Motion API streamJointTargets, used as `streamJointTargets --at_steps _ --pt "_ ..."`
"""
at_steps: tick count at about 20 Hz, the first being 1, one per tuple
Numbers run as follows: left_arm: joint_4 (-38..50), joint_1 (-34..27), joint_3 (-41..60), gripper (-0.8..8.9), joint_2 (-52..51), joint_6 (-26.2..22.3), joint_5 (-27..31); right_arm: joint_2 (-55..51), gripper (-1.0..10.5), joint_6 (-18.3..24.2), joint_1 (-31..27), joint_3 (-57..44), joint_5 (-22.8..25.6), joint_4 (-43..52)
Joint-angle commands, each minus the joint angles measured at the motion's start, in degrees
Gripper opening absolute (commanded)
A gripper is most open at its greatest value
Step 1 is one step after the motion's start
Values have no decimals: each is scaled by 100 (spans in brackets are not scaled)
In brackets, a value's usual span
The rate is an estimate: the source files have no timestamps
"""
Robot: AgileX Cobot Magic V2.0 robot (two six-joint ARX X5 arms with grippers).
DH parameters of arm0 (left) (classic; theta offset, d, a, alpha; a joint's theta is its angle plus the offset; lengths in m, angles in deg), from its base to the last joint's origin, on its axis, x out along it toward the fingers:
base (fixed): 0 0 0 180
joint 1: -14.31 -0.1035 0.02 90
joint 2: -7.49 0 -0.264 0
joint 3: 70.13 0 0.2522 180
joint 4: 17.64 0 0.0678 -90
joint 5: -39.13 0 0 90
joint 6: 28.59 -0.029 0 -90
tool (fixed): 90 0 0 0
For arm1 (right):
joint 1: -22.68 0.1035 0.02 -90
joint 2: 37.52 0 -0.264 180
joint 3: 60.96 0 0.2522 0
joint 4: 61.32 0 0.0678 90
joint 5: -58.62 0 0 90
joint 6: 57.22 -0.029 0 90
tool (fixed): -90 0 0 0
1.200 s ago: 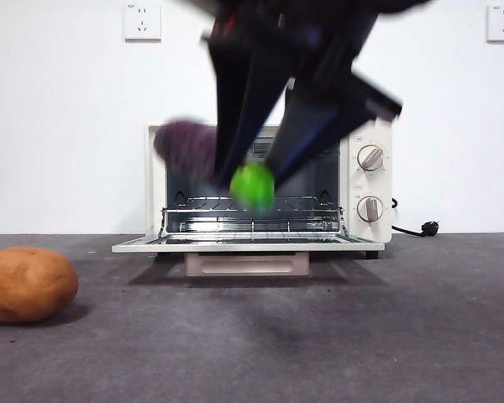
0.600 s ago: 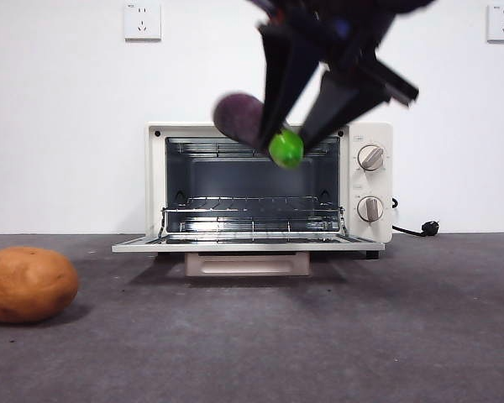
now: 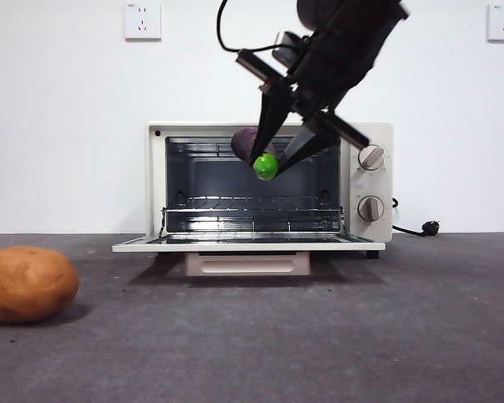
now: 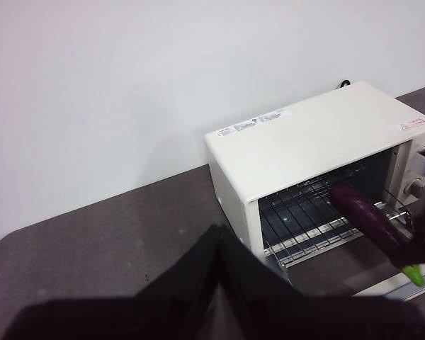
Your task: Take the eggplant from the table,put the eggplant in the oven
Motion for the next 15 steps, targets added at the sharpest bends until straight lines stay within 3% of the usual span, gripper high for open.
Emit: streamJointTargets --at_steps 1,7,10,12,15 --pt "-9 13 22 -6 -11 -76 -20 507 -12 -175 -63 538 -35 -76" --pt "-22 13 22 -6 -11 -76 -20 1305 -12 -551 -278 1394 -201 61" --pt "-24 13 22 -6 -11 -79 -20 1482 -12 -933 -420 1484 -173 428" --pt "-31 13 22 -6 -13 -76 -20 1550 -12 -1025 -472 1484 -31 511" --pt "-35 13 22 -6 -15 -79 -20 1556 -12 -1054 -492 1482 675 474"
